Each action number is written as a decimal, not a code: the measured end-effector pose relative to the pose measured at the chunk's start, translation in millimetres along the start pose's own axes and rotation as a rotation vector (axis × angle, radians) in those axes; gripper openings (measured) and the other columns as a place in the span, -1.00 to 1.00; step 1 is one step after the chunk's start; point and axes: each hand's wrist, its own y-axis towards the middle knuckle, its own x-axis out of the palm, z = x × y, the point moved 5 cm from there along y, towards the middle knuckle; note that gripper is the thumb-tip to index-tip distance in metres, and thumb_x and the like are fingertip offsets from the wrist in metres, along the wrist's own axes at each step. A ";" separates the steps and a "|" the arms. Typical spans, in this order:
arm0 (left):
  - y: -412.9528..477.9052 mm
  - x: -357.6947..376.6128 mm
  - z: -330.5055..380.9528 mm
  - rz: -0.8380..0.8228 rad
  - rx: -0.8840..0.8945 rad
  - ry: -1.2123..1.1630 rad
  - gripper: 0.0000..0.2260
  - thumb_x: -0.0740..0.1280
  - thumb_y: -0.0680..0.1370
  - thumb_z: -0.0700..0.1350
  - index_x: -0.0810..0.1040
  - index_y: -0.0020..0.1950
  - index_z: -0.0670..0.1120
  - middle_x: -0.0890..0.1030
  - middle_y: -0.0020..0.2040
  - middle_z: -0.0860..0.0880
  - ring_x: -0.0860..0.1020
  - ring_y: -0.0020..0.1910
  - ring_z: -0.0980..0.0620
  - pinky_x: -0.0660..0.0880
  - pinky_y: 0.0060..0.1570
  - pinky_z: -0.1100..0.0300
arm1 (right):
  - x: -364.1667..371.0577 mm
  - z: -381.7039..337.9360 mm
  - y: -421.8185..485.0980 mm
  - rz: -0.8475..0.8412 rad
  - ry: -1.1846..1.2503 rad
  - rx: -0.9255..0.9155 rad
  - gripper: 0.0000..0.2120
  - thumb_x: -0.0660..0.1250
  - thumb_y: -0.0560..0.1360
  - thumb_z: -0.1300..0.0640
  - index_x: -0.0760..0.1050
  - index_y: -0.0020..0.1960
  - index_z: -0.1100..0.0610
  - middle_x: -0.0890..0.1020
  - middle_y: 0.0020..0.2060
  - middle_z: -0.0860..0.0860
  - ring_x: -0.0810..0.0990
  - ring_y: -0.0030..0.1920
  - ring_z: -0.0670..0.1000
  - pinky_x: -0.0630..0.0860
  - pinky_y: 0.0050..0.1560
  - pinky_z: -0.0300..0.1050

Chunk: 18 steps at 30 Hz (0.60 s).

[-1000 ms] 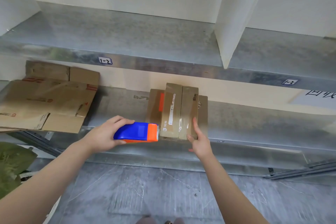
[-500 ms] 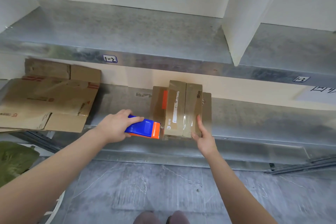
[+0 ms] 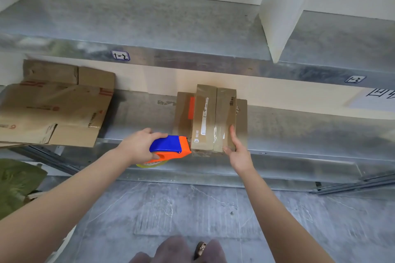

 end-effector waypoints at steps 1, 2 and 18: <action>-1.3 3.0 -2.2 -0.009 -0.017 -0.034 -0.33 0.43 0.43 0.15 0.23 0.49 0.21 0.41 0.16 0.00 0.45 0.15 -0.02 0.47 0.04 0.11 | 0.0 0.2 -0.4 0.000 -0.003 0.004 -0.32 0.24 0.61 0.24 0.06 0.50 -0.34 0.21 0.49 -0.27 0.15 0.51 -0.13 0.13 0.45 -0.22; -2.7 5.5 -3.8 -0.013 -0.029 -0.060 -0.32 0.44 0.42 0.14 0.24 0.49 0.21 0.42 0.16 0.00 0.45 0.14 -0.02 0.47 0.06 0.10 | -0.1 0.3 -0.5 0.002 -0.005 0.006 -0.32 0.24 0.61 0.24 0.07 0.50 -0.34 0.21 0.49 -0.26 0.15 0.51 -0.13 0.13 0.45 -0.23; -1.6 2.1 0.6 0.138 0.088 0.111 -0.34 0.40 0.49 -0.12 0.19 0.50 0.18 0.35 0.29 0.01 0.34 0.14 -0.07 0.52 -0.04 0.02 | -0.8 -7.2 -3.9 0.000 -0.028 0.042 -0.33 0.22 0.63 0.21 0.02 0.53 -0.29 0.19 0.52 -0.15 0.26 0.45 -0.09 0.38 -0.05 -0.50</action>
